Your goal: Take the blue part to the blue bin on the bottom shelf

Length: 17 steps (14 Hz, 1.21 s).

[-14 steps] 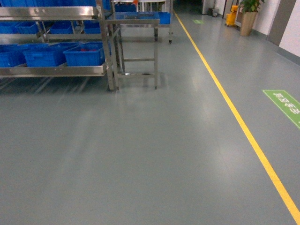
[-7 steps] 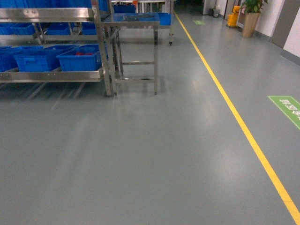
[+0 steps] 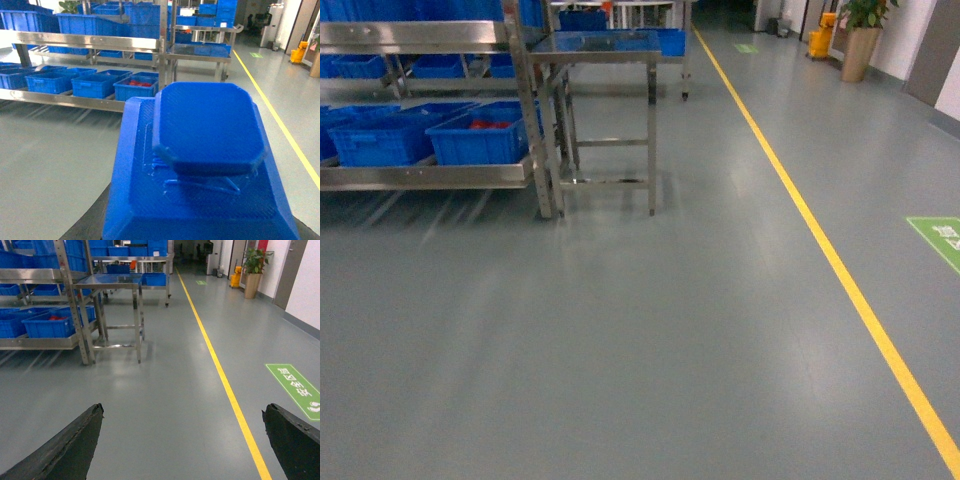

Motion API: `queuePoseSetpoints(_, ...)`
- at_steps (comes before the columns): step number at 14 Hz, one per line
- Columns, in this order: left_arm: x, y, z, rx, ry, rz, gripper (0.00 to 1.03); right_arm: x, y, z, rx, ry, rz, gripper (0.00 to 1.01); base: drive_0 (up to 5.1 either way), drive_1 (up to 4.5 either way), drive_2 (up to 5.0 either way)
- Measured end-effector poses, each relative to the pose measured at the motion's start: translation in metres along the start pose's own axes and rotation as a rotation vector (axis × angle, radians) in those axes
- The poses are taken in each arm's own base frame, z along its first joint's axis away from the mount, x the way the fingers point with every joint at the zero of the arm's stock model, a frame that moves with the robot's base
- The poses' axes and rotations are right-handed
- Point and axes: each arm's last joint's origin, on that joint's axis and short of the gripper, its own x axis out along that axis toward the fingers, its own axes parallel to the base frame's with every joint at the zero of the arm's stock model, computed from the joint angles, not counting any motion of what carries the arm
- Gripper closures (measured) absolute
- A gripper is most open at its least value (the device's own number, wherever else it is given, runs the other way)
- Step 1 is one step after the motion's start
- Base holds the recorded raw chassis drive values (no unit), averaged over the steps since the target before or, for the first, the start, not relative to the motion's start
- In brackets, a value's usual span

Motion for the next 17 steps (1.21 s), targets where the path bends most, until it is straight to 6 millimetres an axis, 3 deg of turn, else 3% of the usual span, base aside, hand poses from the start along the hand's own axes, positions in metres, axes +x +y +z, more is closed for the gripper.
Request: queuePoseSetpoints(17, -0.0001, 0.0001, 0.0000, 0.000, 0.000, 0.000, 0.60, 0.0000, 0.0000, 0.0002, 0.000, -0.002, 0.000, 0.03, 0.0, 3.98, -3.9)
